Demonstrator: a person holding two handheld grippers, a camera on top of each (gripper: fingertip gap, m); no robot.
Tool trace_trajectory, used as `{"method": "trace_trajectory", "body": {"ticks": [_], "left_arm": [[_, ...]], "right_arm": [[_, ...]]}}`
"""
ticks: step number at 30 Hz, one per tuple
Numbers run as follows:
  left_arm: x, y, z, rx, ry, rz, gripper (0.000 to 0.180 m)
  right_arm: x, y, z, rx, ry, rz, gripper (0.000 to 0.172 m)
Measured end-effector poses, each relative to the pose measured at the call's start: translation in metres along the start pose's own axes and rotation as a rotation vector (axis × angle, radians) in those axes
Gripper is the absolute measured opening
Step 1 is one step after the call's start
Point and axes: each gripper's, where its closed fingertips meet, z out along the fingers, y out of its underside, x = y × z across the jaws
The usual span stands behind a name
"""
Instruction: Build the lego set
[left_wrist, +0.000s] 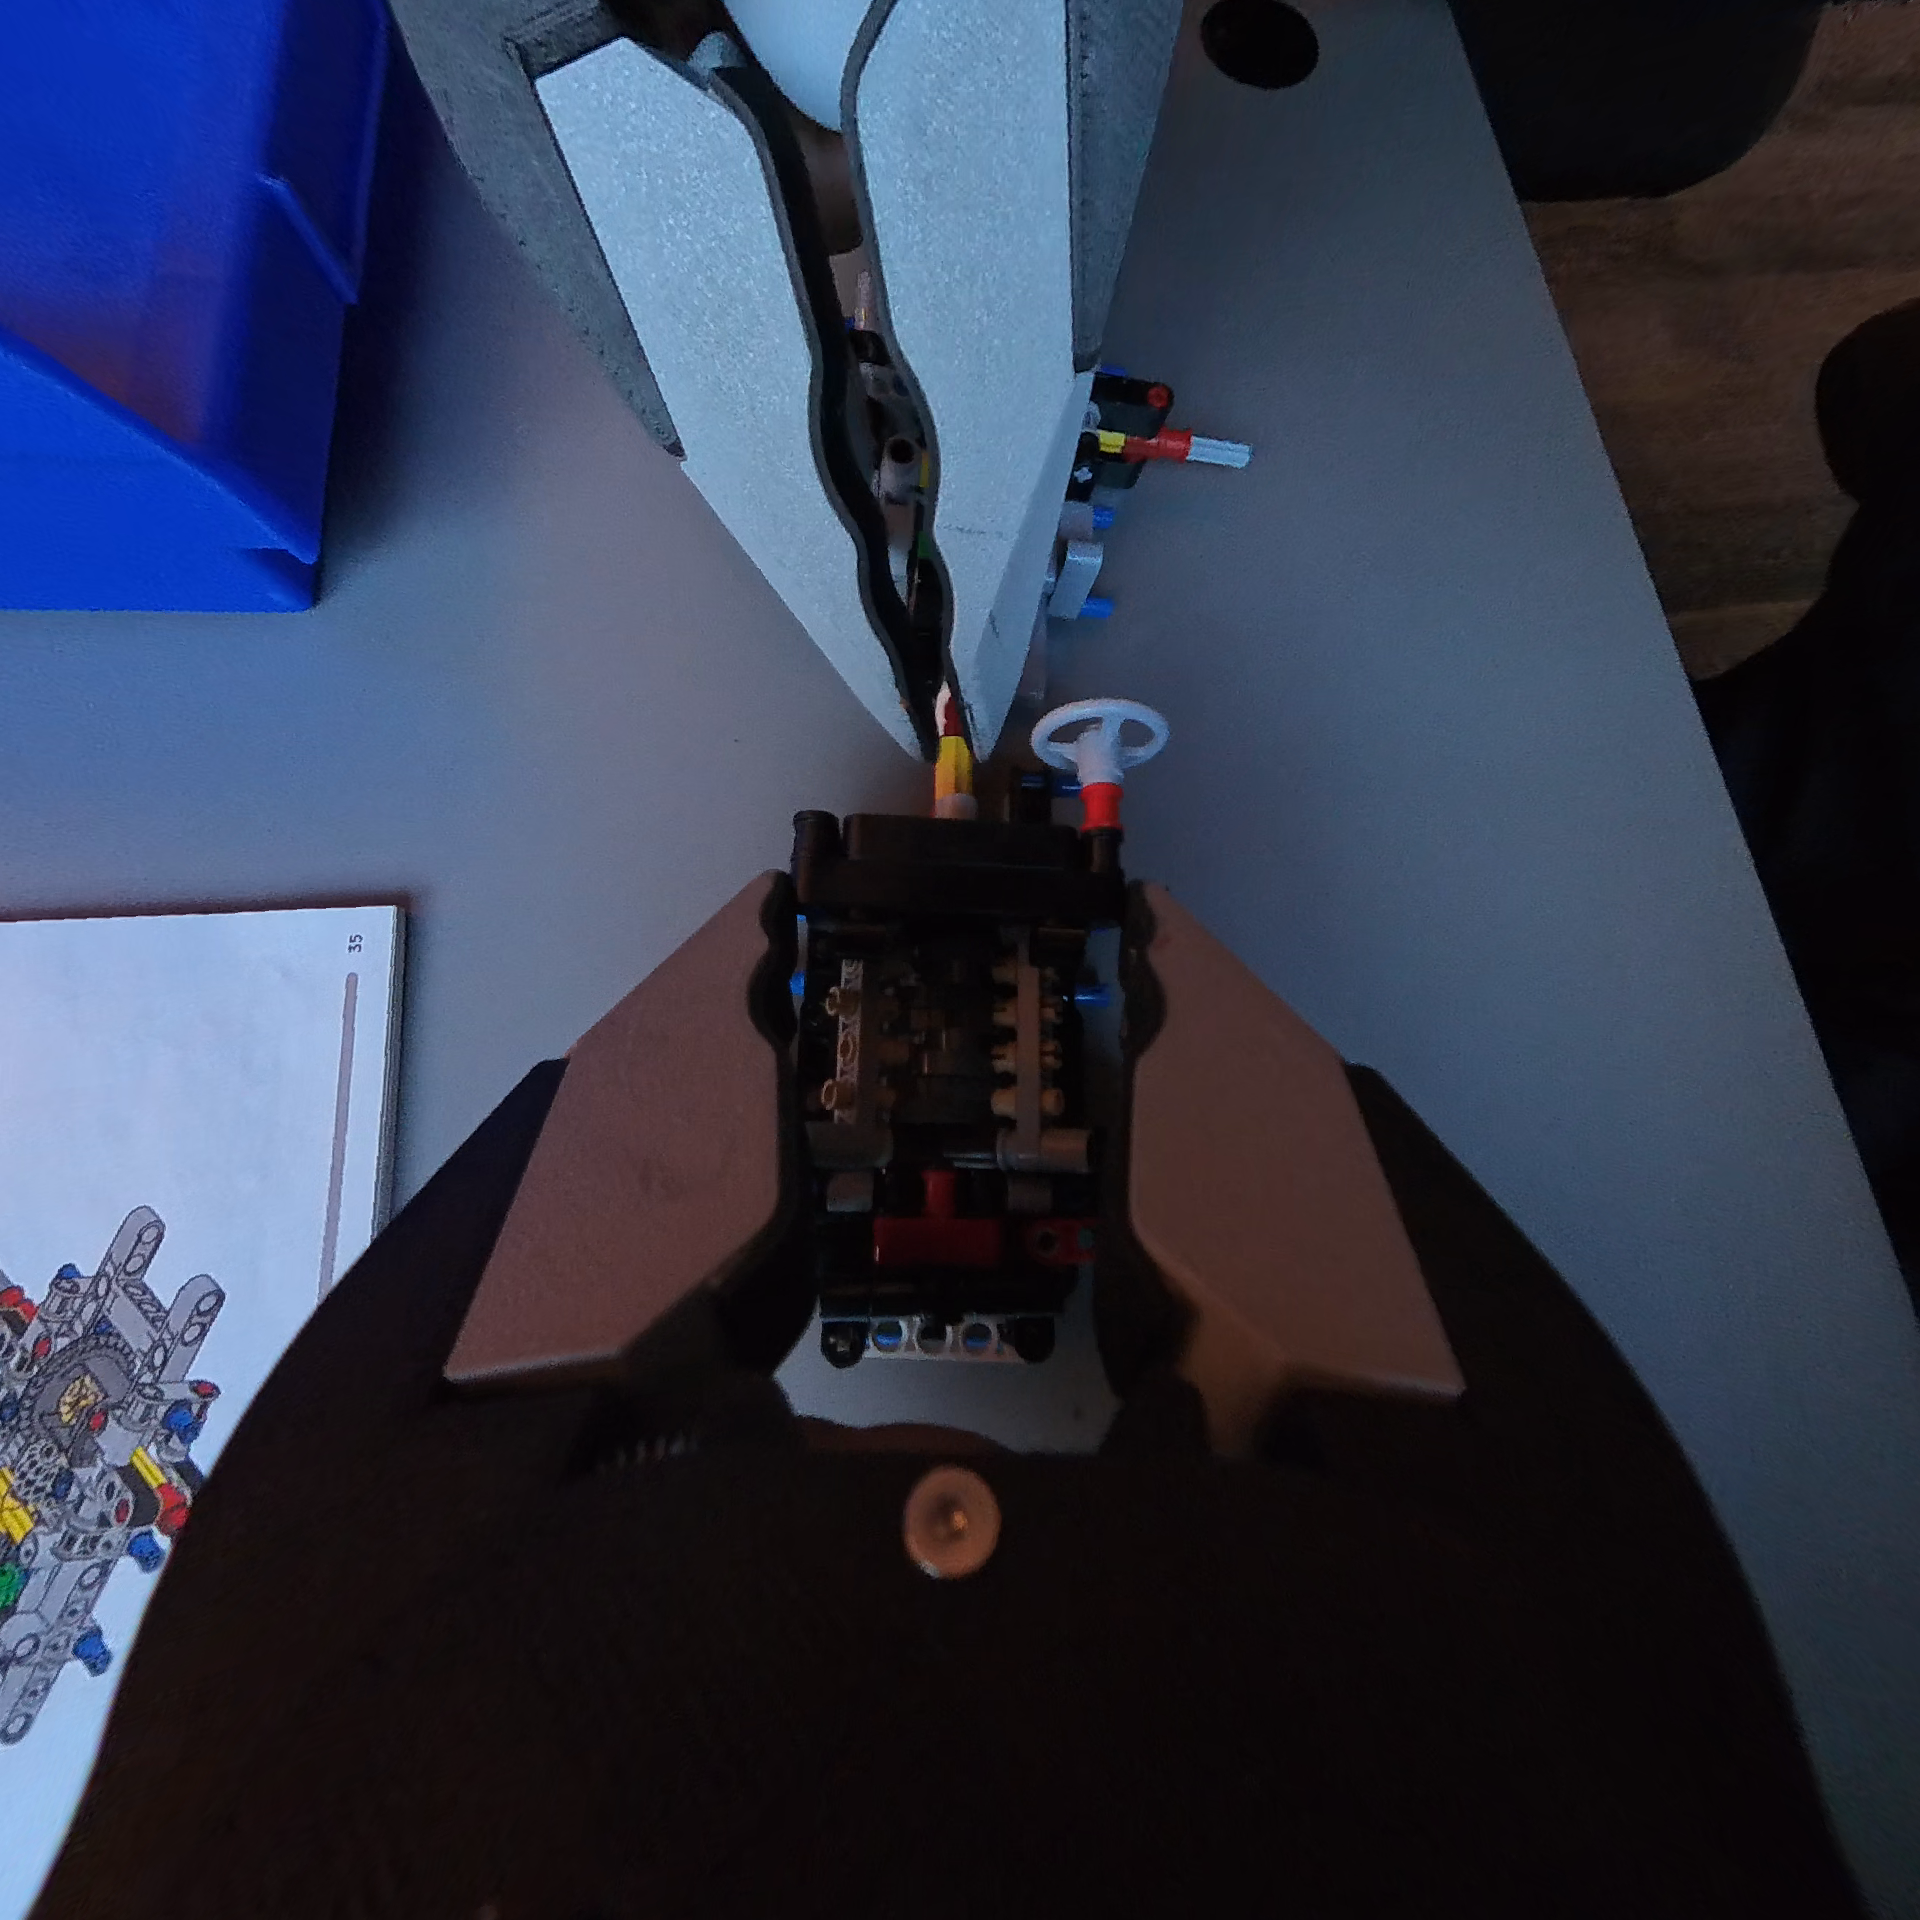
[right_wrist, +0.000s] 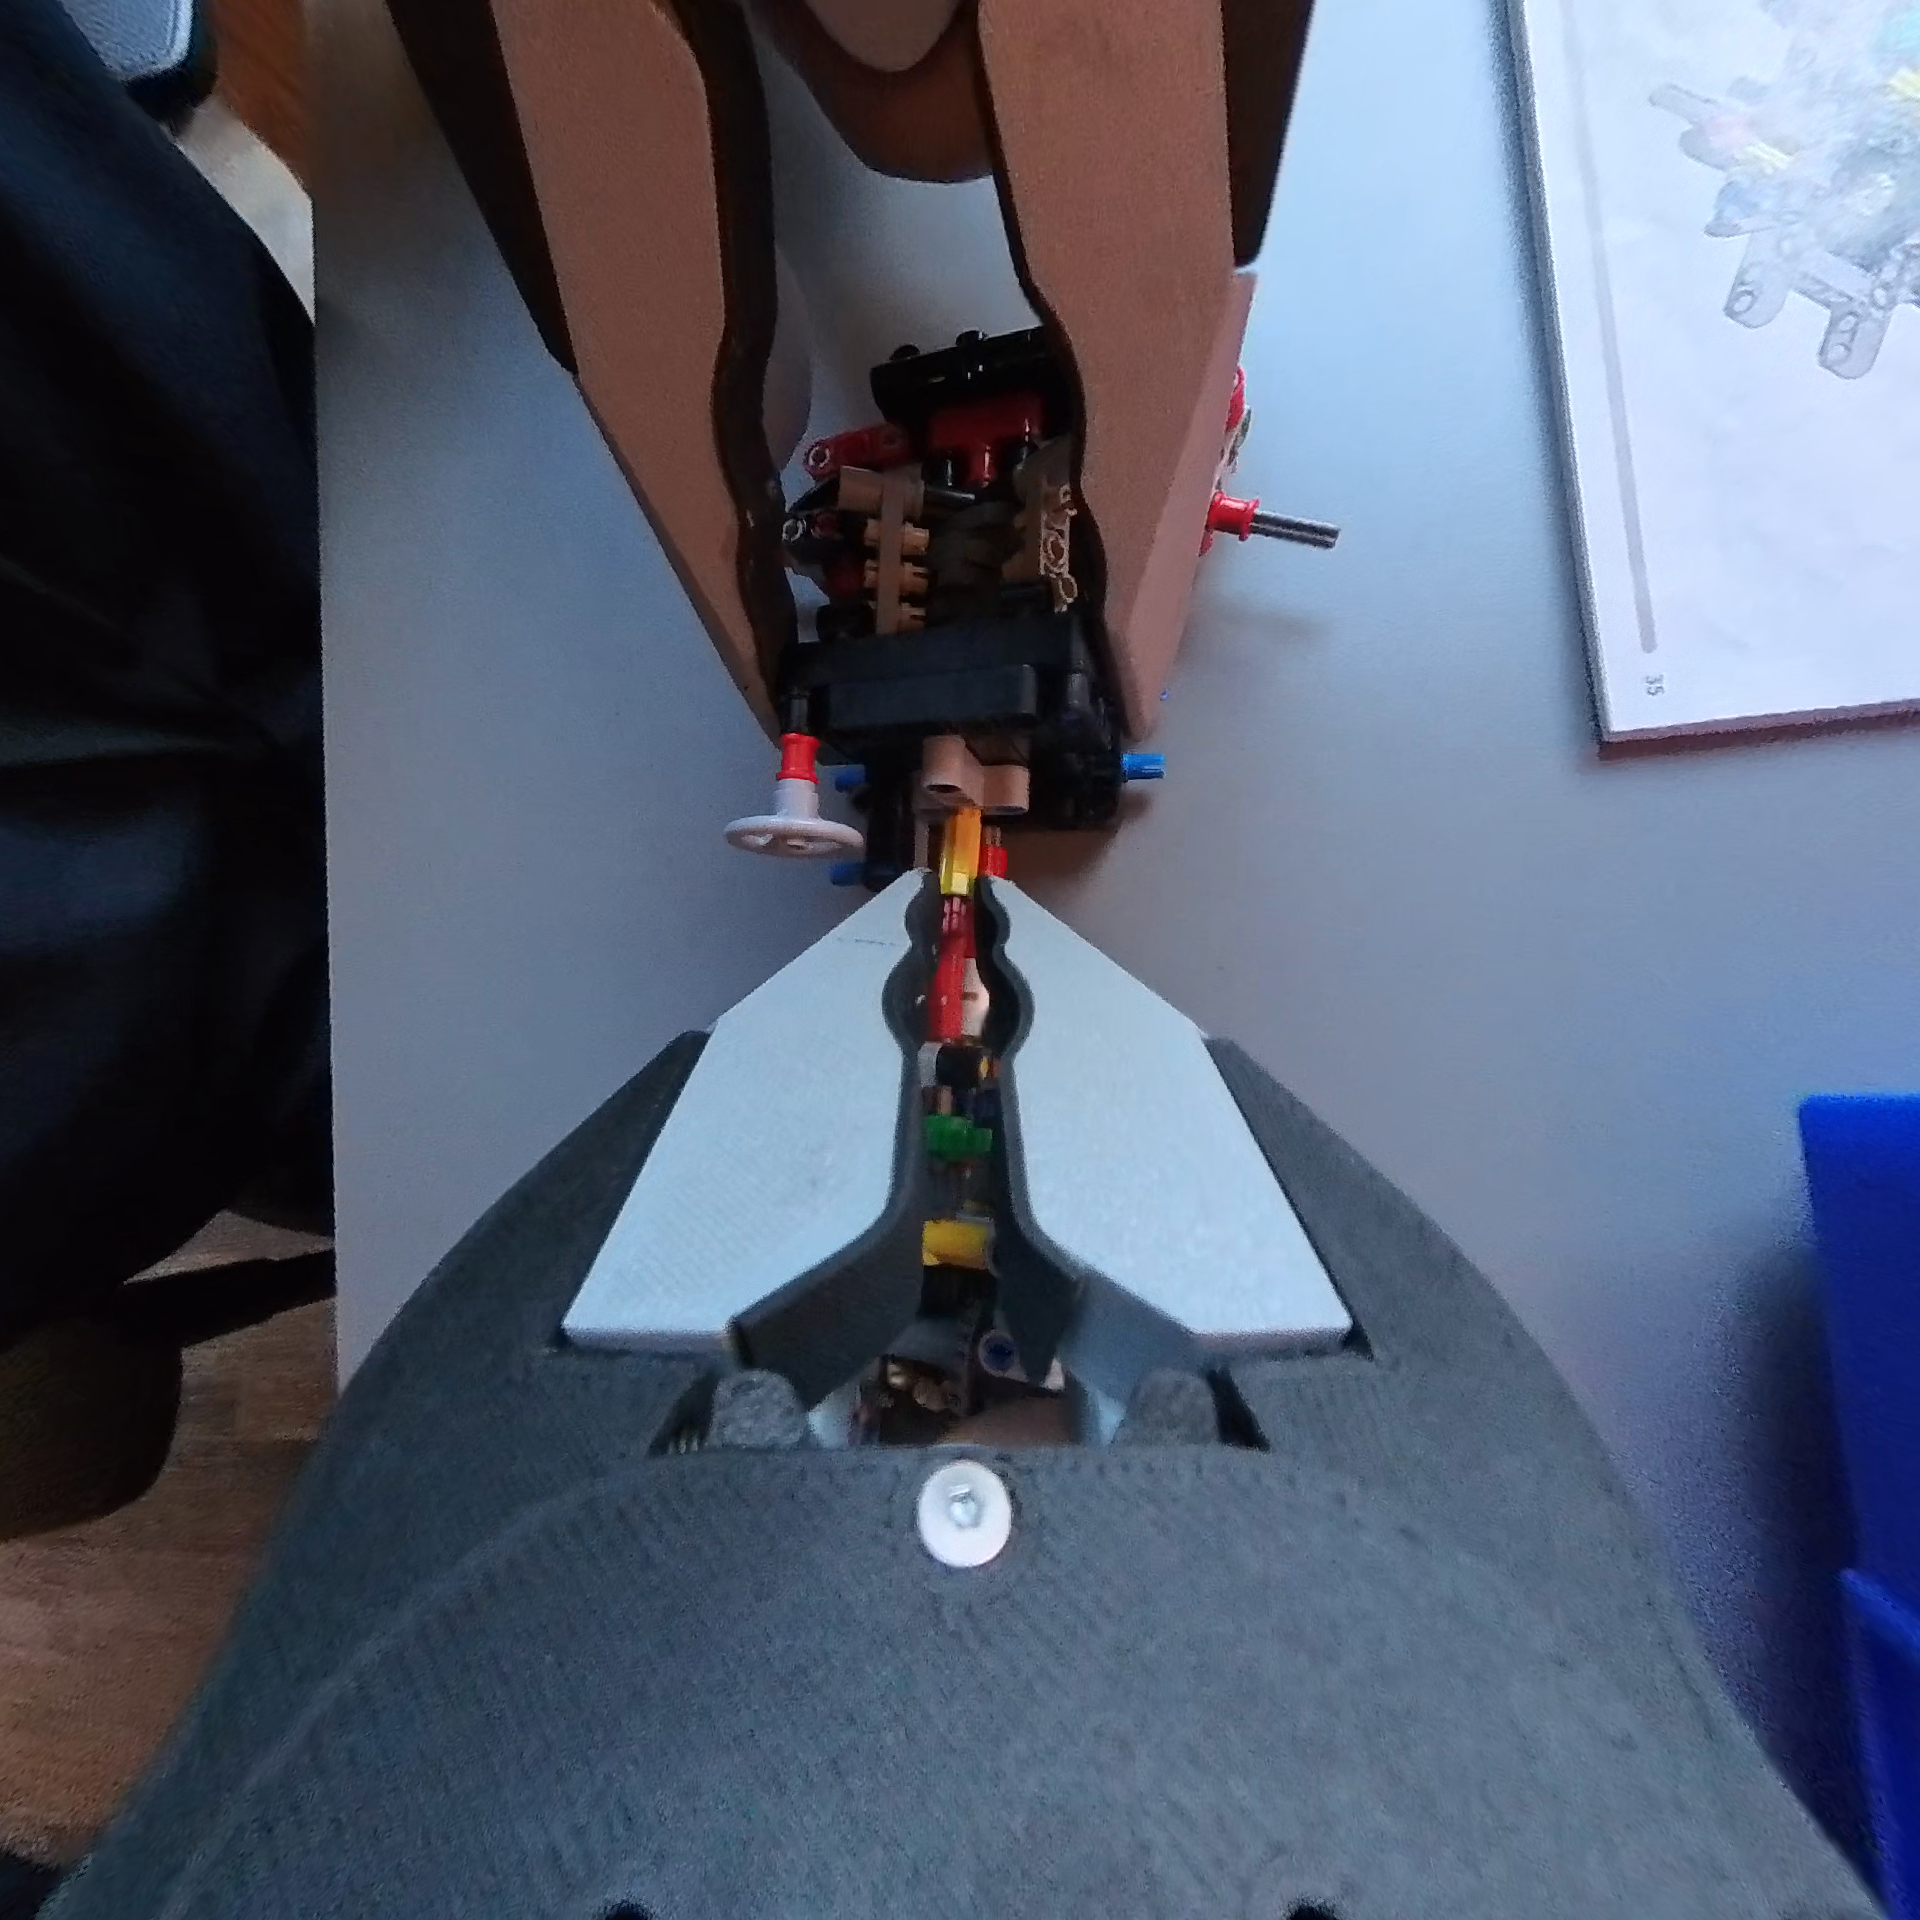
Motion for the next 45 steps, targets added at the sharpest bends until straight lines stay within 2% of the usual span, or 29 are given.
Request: {"method": "trace_trajectory", "body": {"ticks": [6, 14, 19, 27, 31, 38, 45], "left_arm": [[0.0, 0.002, -0.002, 0.029, -0.014, -0.014, 0.062], [-0.001, 0.001, -0.003, 0.056, -0.029, -0.005, 0.062], [0.0, 0.002, -0.004, 0.067, -0.046, 0.006, 0.062], [0.002, 0.003, -0.007, 0.074, -0.079, 0.049, 0.062], [0.004, 0.003, -0.009, 0.079, -0.057, 0.026, 0.061], [0.006, 0.006, -0.007, 0.004, -0.036, 0.025, 0.061], [0.005, 0.008, -0.007, -0.054, -0.022, 0.008, 0.061]], "right_arm": [[0.002, -0.002, 0.003, -0.003, -0.012, 0.08, 0.003], [0.003, -0.001, 0.004, -0.04, -0.177, 0.132, 0.003], [0.001, -0.002, 0.005, -0.04, -0.217, 0.128, 0.003], [-0.001, -0.004, 0.005, -0.009, -0.31, 0.26, 0.003], [-0.001, -0.001, 0.005, -0.045, -0.25, 0.215, 0.003], [-0.006, 0.002, 0.005, -0.227, -0.158, 0.098, 0.003], [-0.004, 0.007, 0.009, -0.326, -0.114, 0.083, 0.003]]}}
